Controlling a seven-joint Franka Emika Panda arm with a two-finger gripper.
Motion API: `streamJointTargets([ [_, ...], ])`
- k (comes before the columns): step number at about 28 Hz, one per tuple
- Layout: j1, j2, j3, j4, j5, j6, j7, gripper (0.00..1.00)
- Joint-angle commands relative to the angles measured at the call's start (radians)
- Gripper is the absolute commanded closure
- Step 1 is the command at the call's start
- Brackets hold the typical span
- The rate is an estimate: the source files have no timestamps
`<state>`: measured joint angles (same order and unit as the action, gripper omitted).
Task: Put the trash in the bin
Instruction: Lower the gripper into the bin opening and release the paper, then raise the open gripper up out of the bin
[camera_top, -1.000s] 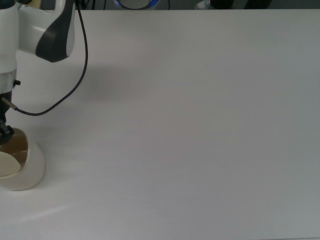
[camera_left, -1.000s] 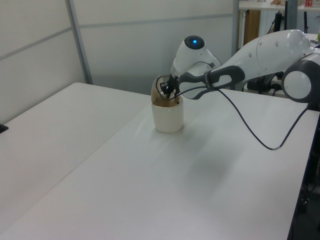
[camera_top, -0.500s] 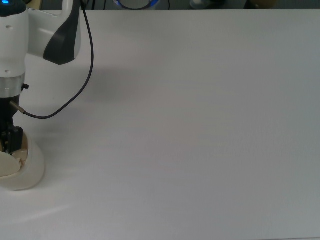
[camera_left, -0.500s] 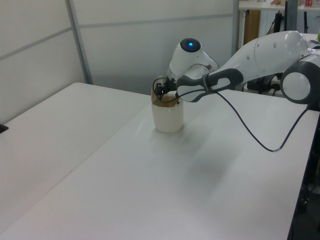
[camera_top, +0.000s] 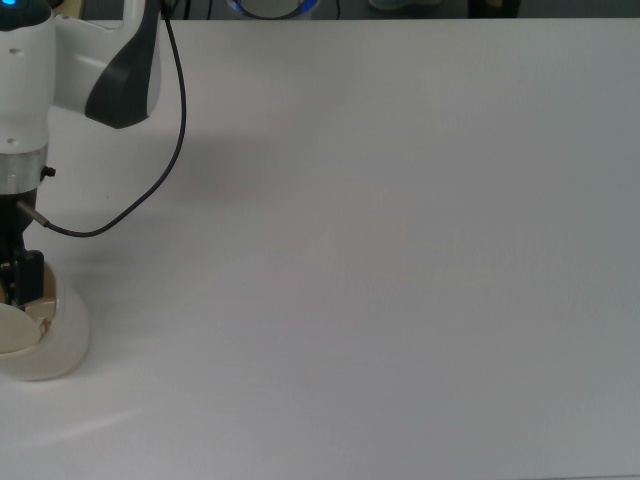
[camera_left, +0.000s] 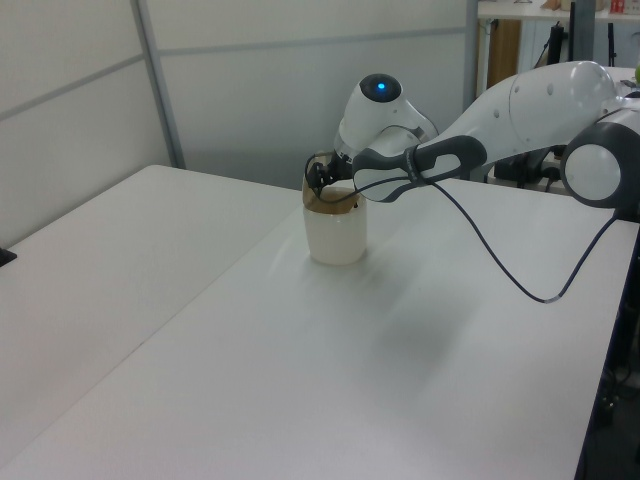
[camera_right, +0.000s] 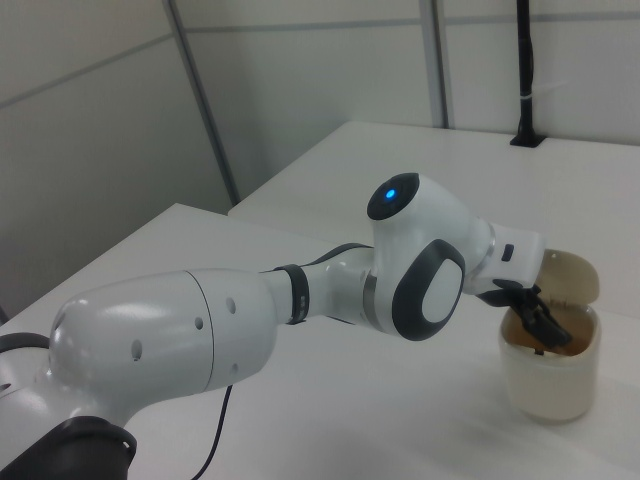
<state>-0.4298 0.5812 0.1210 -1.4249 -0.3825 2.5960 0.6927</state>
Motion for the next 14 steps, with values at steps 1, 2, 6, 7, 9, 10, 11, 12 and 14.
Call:
streamJointTargets([
  [1, 0.013, -0.032, -0.001, 0.007, -0.004, -0.085, -0.024, 0.0],
  [2, 0.013, -0.04, 0.0, 0.007, -0.003, -0.108, -0.03, 0.0],
  [6, 0.013, -0.08, 0.038, 0.004, 0.008, -0.232, -0.088, 0.0],
  [7, 0.011, -0.087, 0.051, 0.004, 0.019, -0.259, -0.107, 0.0],
  [9, 0.011, -0.101, 0.066, 0.004, 0.049, -0.31, -0.146, 0.0],
  [10, 0.012, -0.119, 0.068, 0.004, 0.085, -0.354, -0.189, 0.0],
  [11, 0.013, -0.132, 0.068, 0.004, 0.103, -0.379, -0.211, 0.0],
  [12, 0.013, -0.142, 0.069, 0.004, 0.119, -0.404, -0.229, 0.0],
  [14, 0.014, -0.162, 0.071, 0.004, 0.146, -0.453, -0.268, 0.0],
])
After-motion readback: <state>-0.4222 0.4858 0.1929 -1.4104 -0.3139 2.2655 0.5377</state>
